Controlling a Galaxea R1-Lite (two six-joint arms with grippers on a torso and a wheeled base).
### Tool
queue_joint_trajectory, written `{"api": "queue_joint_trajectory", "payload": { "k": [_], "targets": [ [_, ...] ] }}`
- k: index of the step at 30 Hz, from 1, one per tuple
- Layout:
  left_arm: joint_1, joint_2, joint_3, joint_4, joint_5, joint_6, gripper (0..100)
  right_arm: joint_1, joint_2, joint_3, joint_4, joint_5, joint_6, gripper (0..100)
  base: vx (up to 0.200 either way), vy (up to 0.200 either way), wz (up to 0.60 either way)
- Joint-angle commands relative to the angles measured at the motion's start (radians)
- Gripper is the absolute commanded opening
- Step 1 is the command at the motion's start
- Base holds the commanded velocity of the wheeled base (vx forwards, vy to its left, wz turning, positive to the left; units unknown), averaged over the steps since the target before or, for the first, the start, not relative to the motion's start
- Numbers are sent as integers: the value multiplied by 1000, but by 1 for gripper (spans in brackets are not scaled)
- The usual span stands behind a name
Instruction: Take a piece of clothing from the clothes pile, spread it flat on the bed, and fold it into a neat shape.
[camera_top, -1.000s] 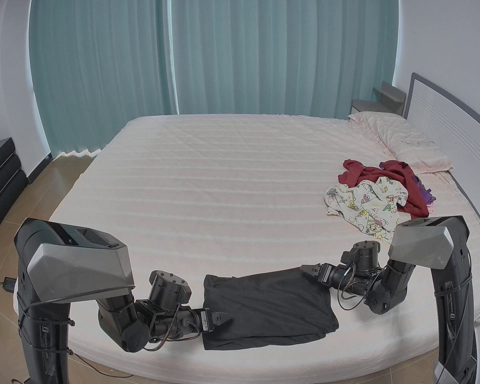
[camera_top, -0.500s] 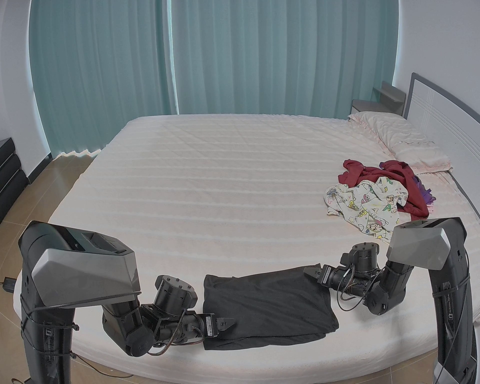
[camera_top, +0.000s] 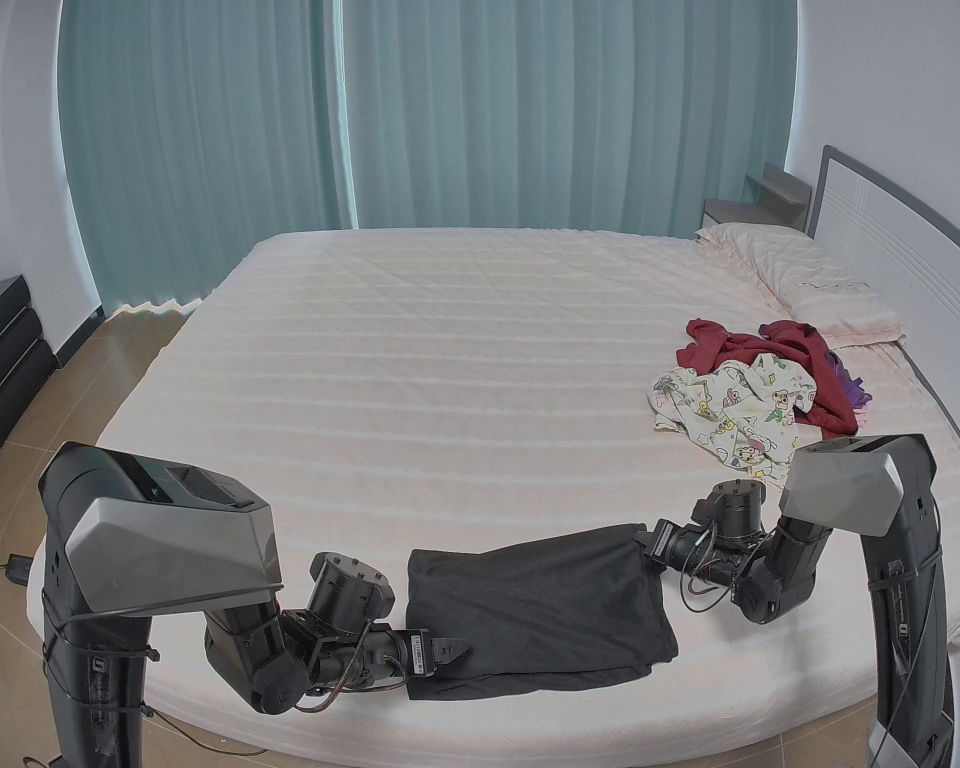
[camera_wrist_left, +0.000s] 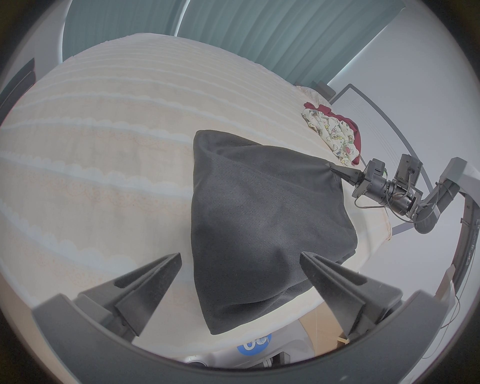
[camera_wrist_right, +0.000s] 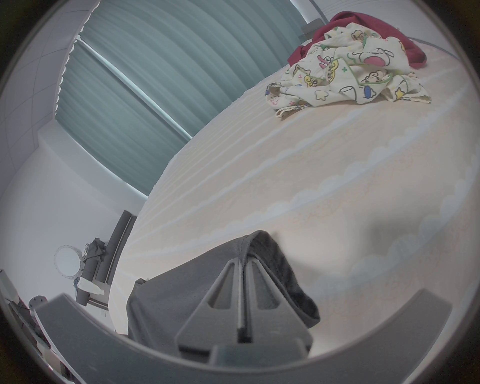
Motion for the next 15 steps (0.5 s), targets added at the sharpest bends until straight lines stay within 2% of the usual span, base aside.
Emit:
{"api": "queue_joint_trajectory", "payload": {
  "k": [1, 5, 10, 15],
  "targets": [
    [0, 3, 0, 0, 1, -1, 100, -11, 1, 0, -1, -7, 3, 0, 0, 0, 0],
    [0, 3, 0, 0, 1, -1, 100, -7, 2, 3, -1, -7, 12, 0, 0, 0, 0],
    [0, 5, 0, 0, 1, -1, 100, -11, 1, -11, -1, -11, 64, 0, 0, 0, 0],
    [0, 5, -2, 0, 1, -1, 100, -11, 1, -11, -1, -12, 69, 0, 0, 0, 0]
  ]
}}
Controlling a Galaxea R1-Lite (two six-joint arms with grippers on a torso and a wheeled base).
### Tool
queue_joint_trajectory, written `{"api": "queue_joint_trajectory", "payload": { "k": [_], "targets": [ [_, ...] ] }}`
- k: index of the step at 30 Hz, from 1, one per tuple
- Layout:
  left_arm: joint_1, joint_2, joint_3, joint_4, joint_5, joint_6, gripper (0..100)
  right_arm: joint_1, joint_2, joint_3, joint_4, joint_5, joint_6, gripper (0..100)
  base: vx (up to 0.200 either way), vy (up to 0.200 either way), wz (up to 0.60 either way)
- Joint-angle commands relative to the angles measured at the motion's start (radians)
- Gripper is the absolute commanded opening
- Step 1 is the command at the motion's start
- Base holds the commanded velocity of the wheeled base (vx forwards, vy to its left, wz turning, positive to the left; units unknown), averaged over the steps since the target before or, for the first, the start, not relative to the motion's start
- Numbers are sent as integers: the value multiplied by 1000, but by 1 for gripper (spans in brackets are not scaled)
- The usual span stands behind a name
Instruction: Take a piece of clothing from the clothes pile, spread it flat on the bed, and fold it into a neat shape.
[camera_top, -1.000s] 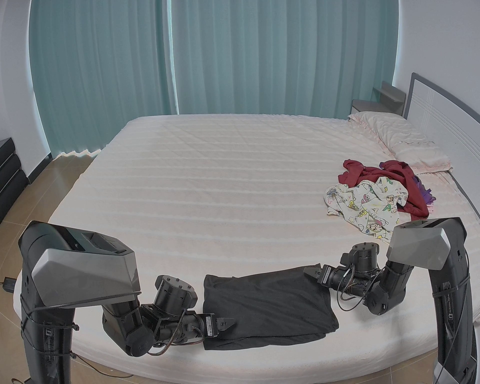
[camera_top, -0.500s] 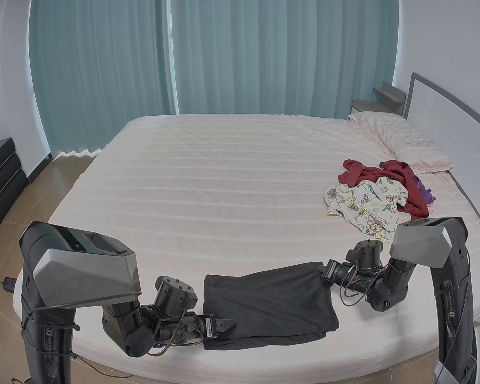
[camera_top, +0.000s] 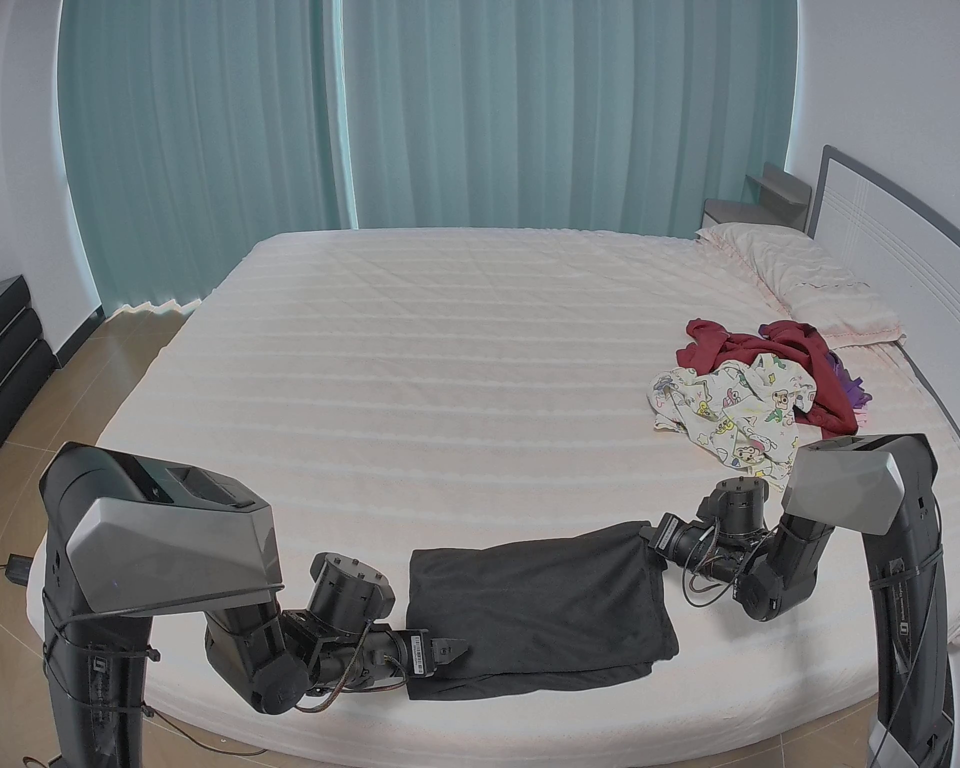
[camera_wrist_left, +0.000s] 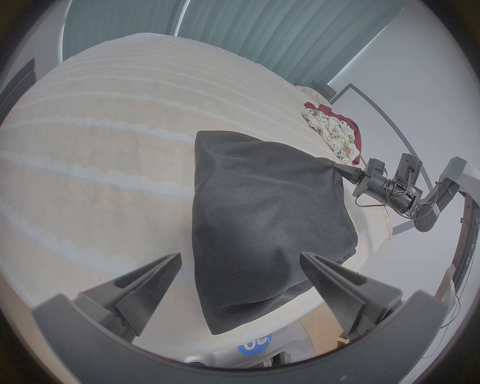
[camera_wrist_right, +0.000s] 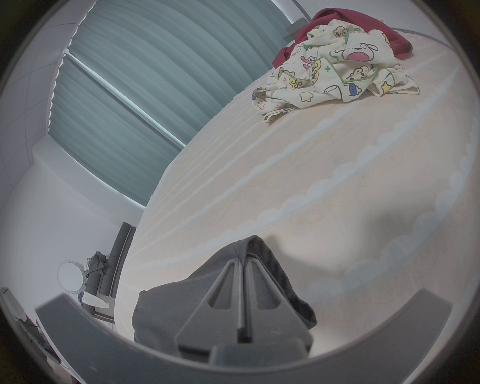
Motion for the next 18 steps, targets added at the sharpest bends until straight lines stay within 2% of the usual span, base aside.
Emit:
{"api": "queue_joint_trajectory", "payload": {
  "k": [1, 7, 18],
  "targets": [
    [0, 3, -2, 0, 0, -1, 100, 0, 0, -2, -1, 0, 0, 0, 0, 0, 0],
    [0, 7, -8, 0, 20, -2, 100, 0, 0, -3, -2, -40, 3, 0, 0, 0, 0],
    [0, 6, -8, 0, 20, -4, 100, -3, 1, -3, -2, -61, 5, 0, 0, 0, 0]
  ]
}}
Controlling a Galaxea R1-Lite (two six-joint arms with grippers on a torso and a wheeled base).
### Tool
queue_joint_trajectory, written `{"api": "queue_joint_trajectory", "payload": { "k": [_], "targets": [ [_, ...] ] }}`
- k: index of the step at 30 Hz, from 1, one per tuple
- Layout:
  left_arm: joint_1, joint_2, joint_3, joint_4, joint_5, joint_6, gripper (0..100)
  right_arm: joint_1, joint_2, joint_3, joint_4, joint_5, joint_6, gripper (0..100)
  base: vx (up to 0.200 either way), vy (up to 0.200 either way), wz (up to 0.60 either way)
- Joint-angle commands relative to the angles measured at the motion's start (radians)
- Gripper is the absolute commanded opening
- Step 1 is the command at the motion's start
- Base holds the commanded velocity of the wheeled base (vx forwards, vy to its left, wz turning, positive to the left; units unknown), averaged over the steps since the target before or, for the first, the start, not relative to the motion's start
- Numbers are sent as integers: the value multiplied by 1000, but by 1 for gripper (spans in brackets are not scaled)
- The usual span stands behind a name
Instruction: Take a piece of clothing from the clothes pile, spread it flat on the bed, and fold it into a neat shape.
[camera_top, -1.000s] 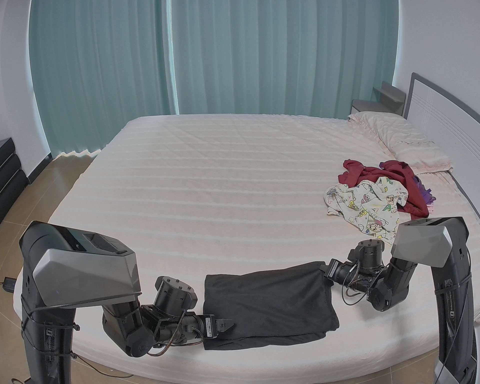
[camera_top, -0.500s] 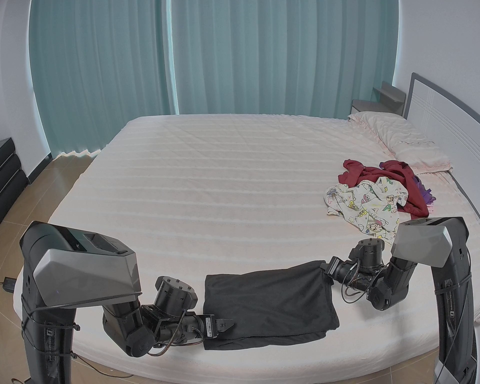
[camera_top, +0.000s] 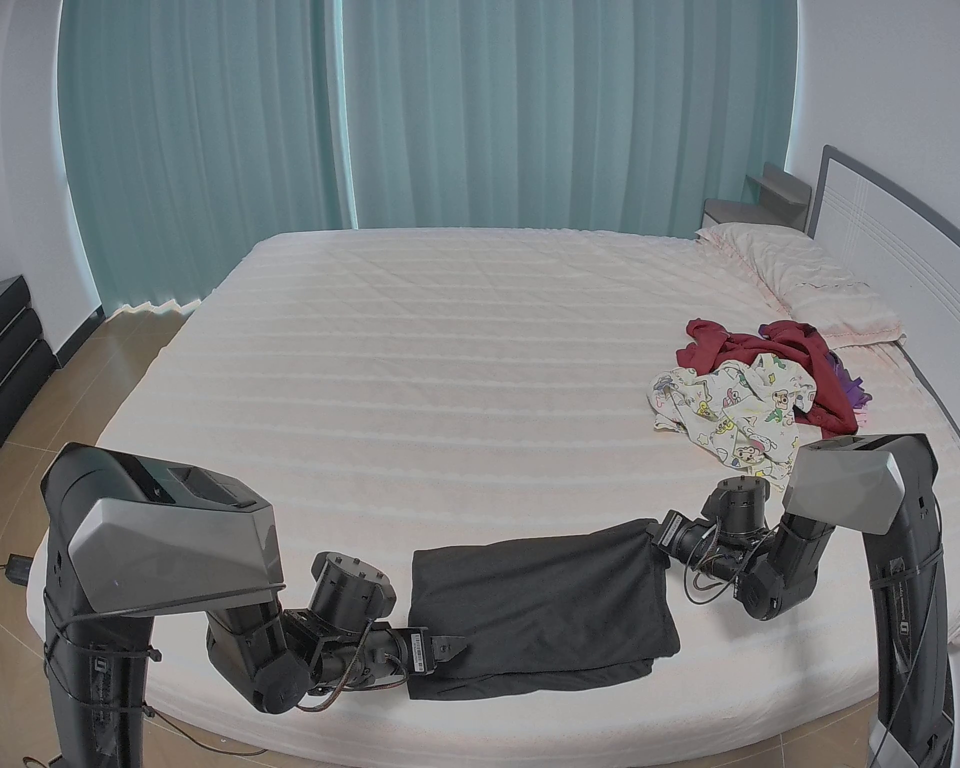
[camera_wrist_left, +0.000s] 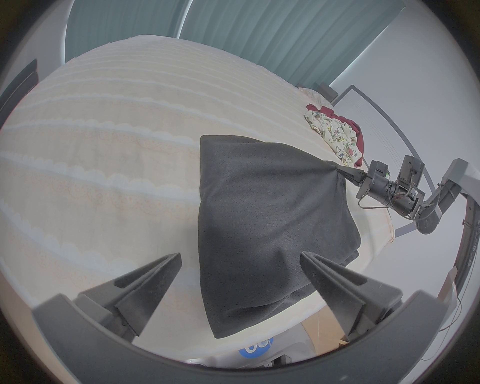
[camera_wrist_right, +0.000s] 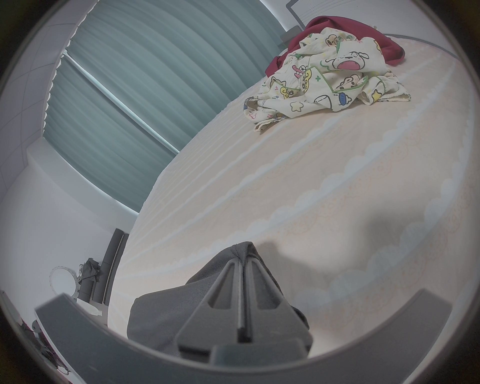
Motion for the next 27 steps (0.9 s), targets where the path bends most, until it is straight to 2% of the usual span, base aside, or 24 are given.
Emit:
{"api": "queue_joint_trajectory", "payload": {
  "k": [1, 5, 6, 12, 16, 19, 22, 24, 27],
  "targets": [
    [0, 2, -1, 0, 0, 0, 100, -1, 0, 0, 0, -1, 0, 0, 0, 0, 0],
    [0, 2, -1, 0, 0, 0, 100, -1, 0, 2, 1, -1, 0, 0, 0, 0, 0],
    [0, 2, -2, 0, 0, 0, 100, 1, -1, 9, 1, 2, -2, 100, 0, 0, 0],
    [0, 2, -8, -2, 0, -5, 100, 2, -3, 22, -34, -3, -5, 100, 0, 0, 0],
    [8, 2, -19, -6, 1, -8, 100, -2, -35, 111, -92, -11, -25, 100, 0, 0, 0],
    [14, 2, -30, -25, 6, -12, 100, -4, -92, 221, -92, 19, -98, 100, 0, 0, 0],
    [14, 23, -56, -49, 75, -25, 100, -2, -95, 293, -94, 92, -175, 100, 0, 0, 0],
    [16, 45, -77, -68, 119, -41, 100, 4, -92, 319, -92, 121, -197, 100, 0, 0, 0],
    [14, 79, -106, -74, 139, -60, 100, 25, -98, 336, -83, 126, -204, 100, 0, 0, 0]
  ]
}}
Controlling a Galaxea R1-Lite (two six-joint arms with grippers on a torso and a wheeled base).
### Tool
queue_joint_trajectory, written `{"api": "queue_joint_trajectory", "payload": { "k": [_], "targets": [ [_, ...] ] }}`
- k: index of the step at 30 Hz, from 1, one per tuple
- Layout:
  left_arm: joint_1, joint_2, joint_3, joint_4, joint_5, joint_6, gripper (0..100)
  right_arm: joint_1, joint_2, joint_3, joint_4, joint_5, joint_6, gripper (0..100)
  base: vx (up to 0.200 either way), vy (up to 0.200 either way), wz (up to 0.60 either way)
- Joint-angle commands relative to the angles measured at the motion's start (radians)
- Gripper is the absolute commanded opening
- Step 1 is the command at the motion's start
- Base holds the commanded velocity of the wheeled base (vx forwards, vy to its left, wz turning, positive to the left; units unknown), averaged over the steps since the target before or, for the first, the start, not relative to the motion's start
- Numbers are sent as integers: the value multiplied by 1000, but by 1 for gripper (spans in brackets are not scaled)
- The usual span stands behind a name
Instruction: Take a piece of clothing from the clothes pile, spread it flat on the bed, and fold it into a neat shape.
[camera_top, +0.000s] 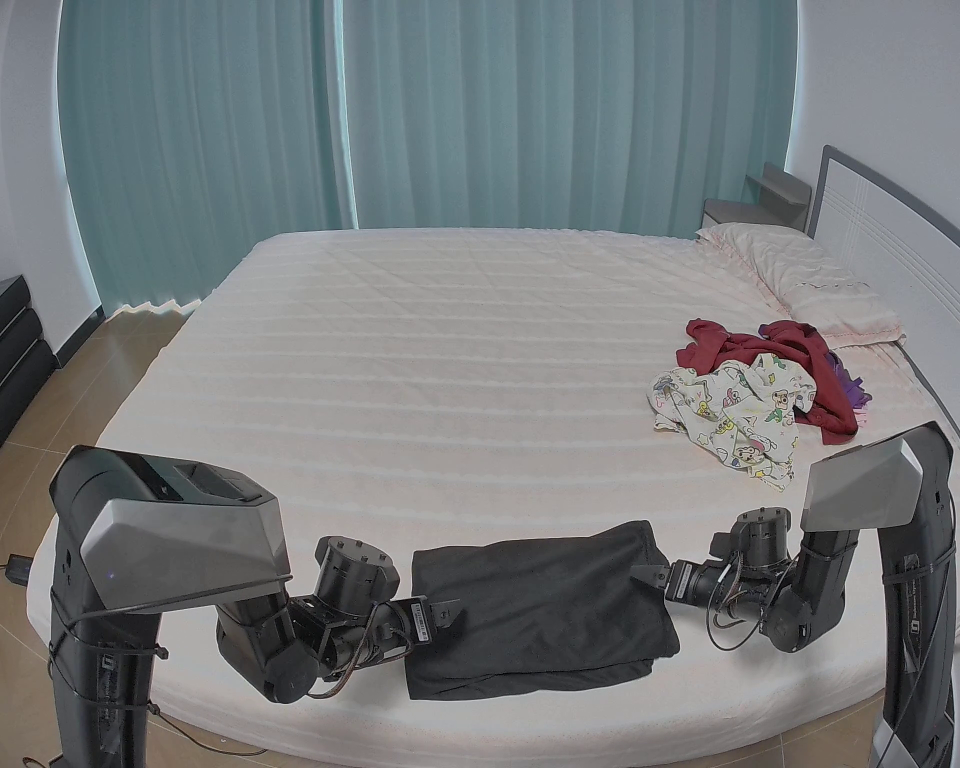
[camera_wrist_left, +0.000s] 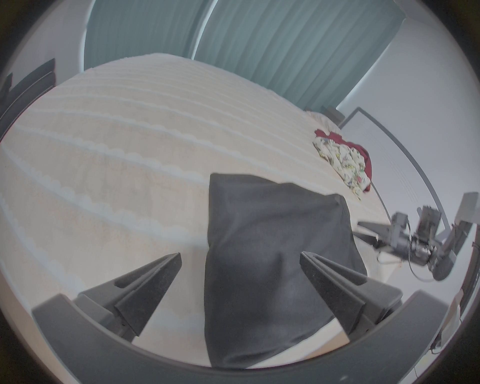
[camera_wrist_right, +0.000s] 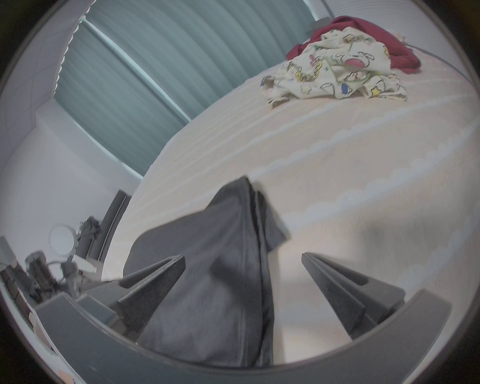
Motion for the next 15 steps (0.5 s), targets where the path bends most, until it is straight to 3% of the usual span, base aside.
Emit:
{"api": "queue_joint_trajectory", "payload": {
  "k": [1, 15],
  "targets": [
    [1, 63, -51, -12, 26, -18, 100, 31, -32, 62, 9, 10, -13, 100, 0, 0, 0],
    [1, 69, -73, -9, 23, -15, 100, 64, 25, 41, -5, 5, -46, 100, 0, 0, 0]
  ]
}}
